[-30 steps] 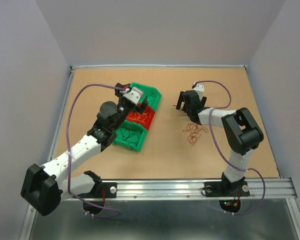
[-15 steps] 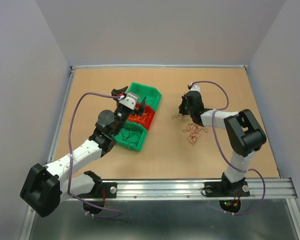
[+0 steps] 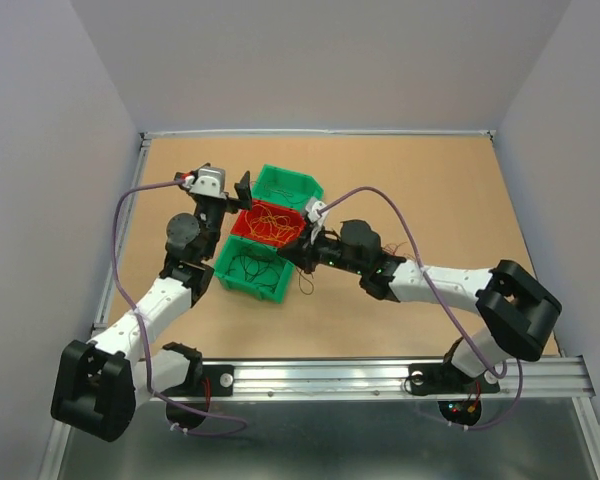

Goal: Untangle the cables

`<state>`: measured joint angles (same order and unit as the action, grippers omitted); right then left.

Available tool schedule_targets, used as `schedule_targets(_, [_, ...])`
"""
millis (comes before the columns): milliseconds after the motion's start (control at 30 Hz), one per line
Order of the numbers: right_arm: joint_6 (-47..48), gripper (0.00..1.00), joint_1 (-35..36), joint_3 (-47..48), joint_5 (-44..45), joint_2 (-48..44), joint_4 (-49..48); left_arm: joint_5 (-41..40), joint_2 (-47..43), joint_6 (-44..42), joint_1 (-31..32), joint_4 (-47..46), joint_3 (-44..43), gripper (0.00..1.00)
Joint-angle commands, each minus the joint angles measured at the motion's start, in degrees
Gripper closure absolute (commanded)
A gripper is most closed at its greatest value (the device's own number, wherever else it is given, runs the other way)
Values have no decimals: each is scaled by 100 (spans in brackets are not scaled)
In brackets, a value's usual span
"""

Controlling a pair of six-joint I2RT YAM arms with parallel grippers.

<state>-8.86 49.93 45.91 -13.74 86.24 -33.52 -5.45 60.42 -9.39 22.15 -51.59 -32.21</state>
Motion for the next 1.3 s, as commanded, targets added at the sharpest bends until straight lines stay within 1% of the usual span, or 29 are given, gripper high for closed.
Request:
schedule_targets(0, [604,99,332,-4,178,357,-1113,290,-320,885,-386,-544,-14,1])
schedule_targets(33, [666,99,420,75,170,498,-1113,351,-347,921,-544,-571,12,1])
schedule_targets(67, [754,99,438,285,135,639,-1104,404,-382,1200,-632,-606,47,1])
schedule_targets(100, [798,99,447,374,108,788,-1096,457,-400,1272,-711,-624,56,1])
schedule_targets(133, [833,99,447,505,38,1164,-1096,501,-426,1351,-773,-650,83,2])
schedule_targets(167, [1051,100,447,628,12,1350,-1096,519,-426,1395,-904,-659,83,2])
schedule_targets(200, [1132,99,447,934,-50,1587,-1052,710,-426,1465,-940,-668,74,2])
schedule_targets(267, [1394,99,447,1435,-234,2202,-850,809,-400,1510,-1054,-641,65,2])
schedule_targets(300, [1483,99,447,1438,-287,2422,-719,818,-391,1527,-1081,-650,65,2])
schedule_targets(333, [1545,99,447,1865,-357,2851,-204,853,-391,1545,-1108,-650,74,2])
schedule_targets(400, [1747,99,439,2516,-384,3327,710,888,-373,1554,-1134,-676,83,2])
schedule_targets(433, [1852,99,438,3346,-445,3634,1933,914,-365,1563,-1143,-685,74,2])
schedule_targets(467, [1992,96,430,3676,-489,4133,2459,941,-339,1554,-1143,-685,74,2])
schedule_targets(500, [2116,95,438,3949,-550,4382,2943,950,-330,1563,-1152,-703,74,2])
schedule_targets(533, [2186,93,438,4178,-734,4532,3313,984,-321,1563,-1160,-703,65,2])
schedule_targets(567, [2239,90,438,4285,-710,4612,3734,1028,-295,1563,-1161,-694,48,2])
schedule_targets(600, [2318,88,438,4260,-692,4647,3860,1055,-286,1554,-1169,-694,48,2])
schedule_targets(633, [2362,82,438,4103,-648,4587,3870,1055,-268,1563,-1169,-694,39,2])
schedule_targets(667, [2441,81,438,3997,-604,4491,3862,1072,-251,1563,-1178,-694,39,3])
schedule_targets(800, [2451,80,438,3583,-560,3798,3626,1099,-233,1545,-1178,-694,30,2])
schedule_targets(1000, [2354,80,447,3100,-674,3207,3431,1090,-189,1510,-1178,-712,21,3])
schedule_targets(1067, [2345,67,447,2854,-560,2918,3405,1152,-163,1528,-1178,-712,21,3])
schedule_targets(1133, [2231,61,447,2643,-437,2759,3046,1187,-136,1528,-1187,-721,13,3])
schedule_targets(1167, [2188,51,439,2608,-411,2697,2948,1204,-110,1528,-1187,-721,-5,3])
schedule_targets(1233, [2056,50,438,2546,-358,2574,2642,1213,-83,1519,-1178,-712,-14,2])
schedule_targets(1267, [1951,48,447,2546,-314,2548,2544,1222,-66,1519,-1178,-712,-14,2])
